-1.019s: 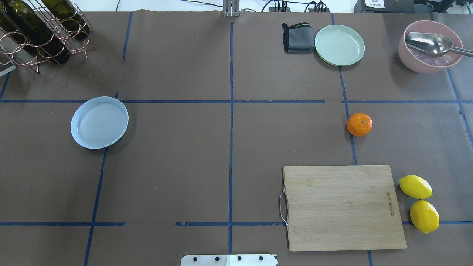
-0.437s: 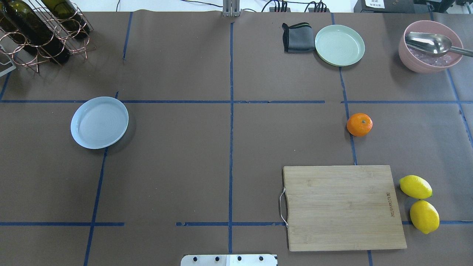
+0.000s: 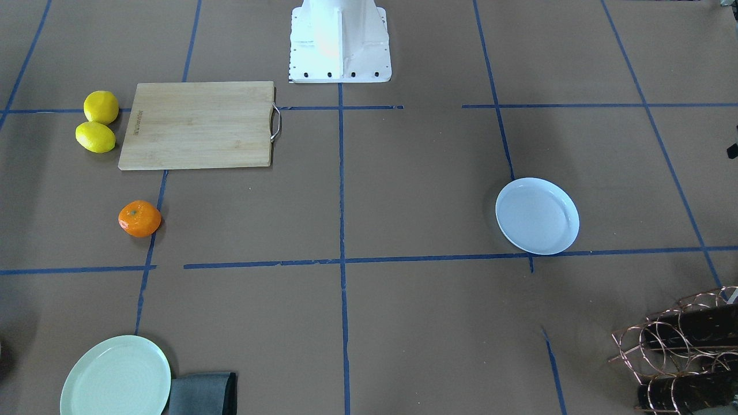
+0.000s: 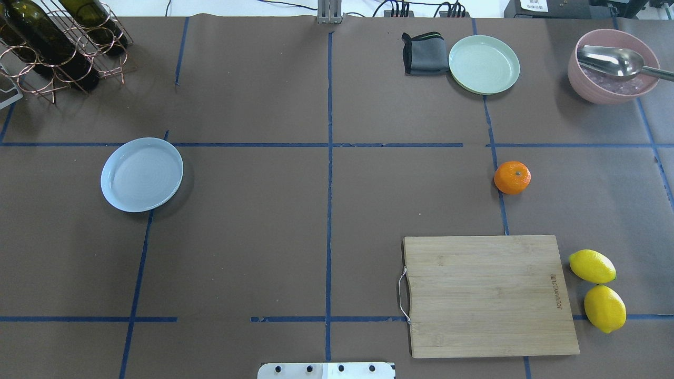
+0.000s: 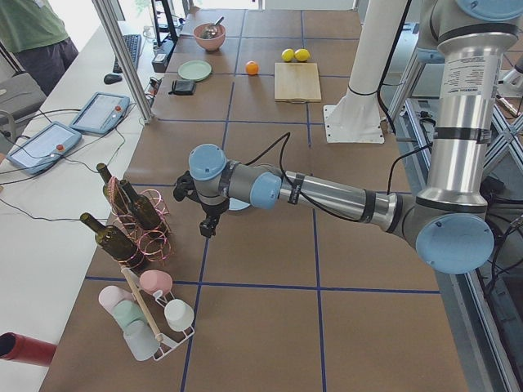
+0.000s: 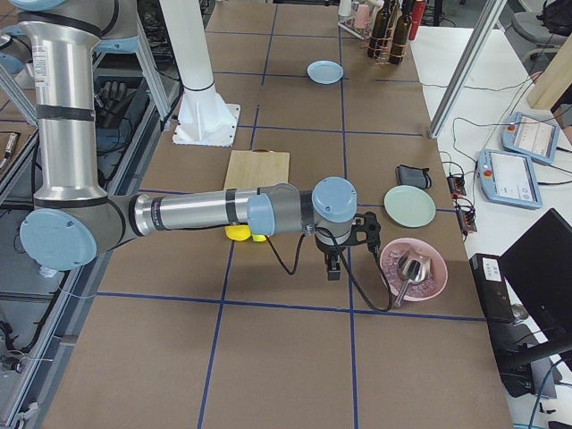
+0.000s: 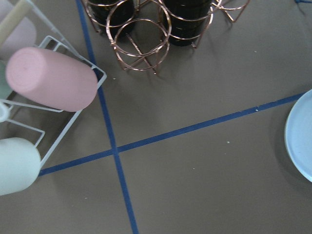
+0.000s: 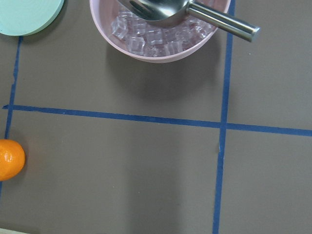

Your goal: Pick orange to plate

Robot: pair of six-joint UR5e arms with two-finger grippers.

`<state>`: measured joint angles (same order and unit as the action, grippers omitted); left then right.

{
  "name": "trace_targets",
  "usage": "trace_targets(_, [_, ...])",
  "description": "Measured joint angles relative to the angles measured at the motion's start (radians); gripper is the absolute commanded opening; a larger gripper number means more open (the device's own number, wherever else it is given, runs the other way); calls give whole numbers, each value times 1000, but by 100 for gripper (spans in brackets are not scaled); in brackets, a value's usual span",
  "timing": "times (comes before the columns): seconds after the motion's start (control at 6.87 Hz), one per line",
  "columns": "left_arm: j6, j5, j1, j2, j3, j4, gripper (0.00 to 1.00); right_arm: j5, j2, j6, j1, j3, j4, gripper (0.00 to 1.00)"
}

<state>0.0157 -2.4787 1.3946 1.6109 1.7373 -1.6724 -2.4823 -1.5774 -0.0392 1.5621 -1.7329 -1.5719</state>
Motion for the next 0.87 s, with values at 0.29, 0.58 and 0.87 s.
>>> trace_targets(0.29, [-214,33,-93,0,-22,-148,100,-33,29,-62,-37,-2,7,100])
trace_targets(0.58, [-541,175,-215,0,-61,-331,100,-43,58,-181,-89,-7,59,100])
trace_targets(0.87, [-797,279,-314,1,-113,-479,100,-39,70,-318,-137,-9,140,100])
